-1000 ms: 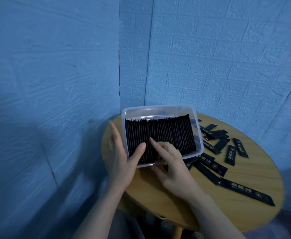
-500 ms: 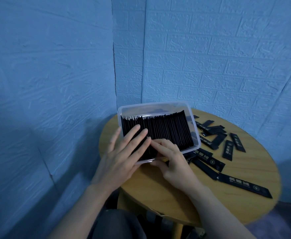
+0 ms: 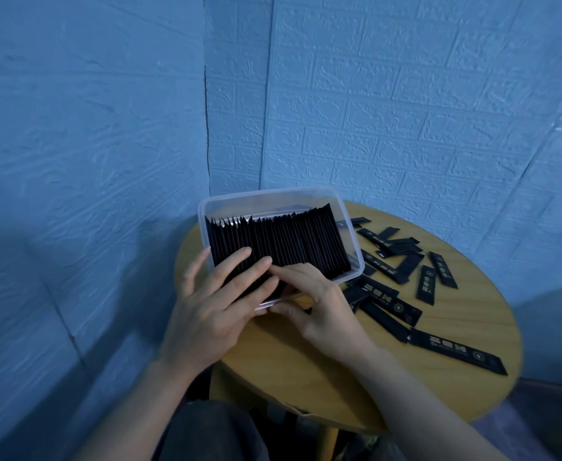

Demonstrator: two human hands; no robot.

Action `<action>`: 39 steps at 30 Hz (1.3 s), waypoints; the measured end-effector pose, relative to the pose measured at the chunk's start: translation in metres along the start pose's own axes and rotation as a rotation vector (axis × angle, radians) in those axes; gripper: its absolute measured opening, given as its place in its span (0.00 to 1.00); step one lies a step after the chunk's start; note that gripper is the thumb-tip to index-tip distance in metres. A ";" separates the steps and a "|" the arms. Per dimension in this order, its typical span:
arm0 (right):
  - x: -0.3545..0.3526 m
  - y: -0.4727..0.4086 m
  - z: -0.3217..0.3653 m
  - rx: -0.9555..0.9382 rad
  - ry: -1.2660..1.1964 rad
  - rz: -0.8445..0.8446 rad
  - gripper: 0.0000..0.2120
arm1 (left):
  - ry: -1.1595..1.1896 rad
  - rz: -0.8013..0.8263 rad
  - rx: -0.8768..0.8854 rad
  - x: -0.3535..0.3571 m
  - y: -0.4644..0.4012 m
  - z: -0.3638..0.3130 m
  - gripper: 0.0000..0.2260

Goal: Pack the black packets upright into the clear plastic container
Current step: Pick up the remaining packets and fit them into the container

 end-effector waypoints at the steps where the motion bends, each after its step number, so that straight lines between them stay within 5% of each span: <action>1: -0.003 0.002 0.003 0.002 0.017 0.016 0.24 | 0.006 -0.002 -0.003 0.000 0.000 0.000 0.16; 4: -0.023 0.020 0.007 0.042 0.135 0.032 0.23 | 0.025 -0.015 -0.011 0.002 0.000 -0.001 0.16; 9: -0.090 0.088 -0.016 0.331 0.373 -0.258 0.19 | 0.044 -0.042 -0.028 0.002 -0.001 -0.002 0.15; 13: -0.137 0.134 -0.047 0.763 0.562 -0.061 0.23 | 0.031 -0.037 -0.028 0.004 0.000 -0.001 0.16; 17: -0.141 0.142 -0.051 0.748 0.444 -0.023 0.04 | 0.029 -0.039 -0.050 0.005 0.000 0.000 0.17; 20: -0.141 0.133 -0.049 0.707 0.386 -0.131 0.12 | 0.034 -0.039 -0.063 0.005 0.000 0.000 0.18; 25: -0.127 0.091 -0.038 0.640 0.129 -0.372 0.09 | 0.035 -0.037 -0.065 0.005 -0.001 0.000 0.18; 29: -0.100 0.054 -0.054 0.667 0.289 -0.121 0.06 | 0.029 -0.033 -0.062 0.004 0.000 0.000 0.18; 34: -0.092 0.043 -0.062 0.824 0.225 0.370 0.39 | 0.035 -0.043 -0.063 0.005 -0.001 0.000 0.19; 39: -0.092 0.043 -0.068 0.682 0.452 0.265 0.29 | 0.046 -0.048 -0.061 0.006 -0.001 0.000 0.18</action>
Point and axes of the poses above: each hand's wrist, its own y-axis away from the middle knuckle, its own x-axis out of the palm, z = x × y, the point moved 2 cm from there along -y, towards the middle knuckle, and after that the axes turned 3 degrees about -z, right-handed, at the moved point
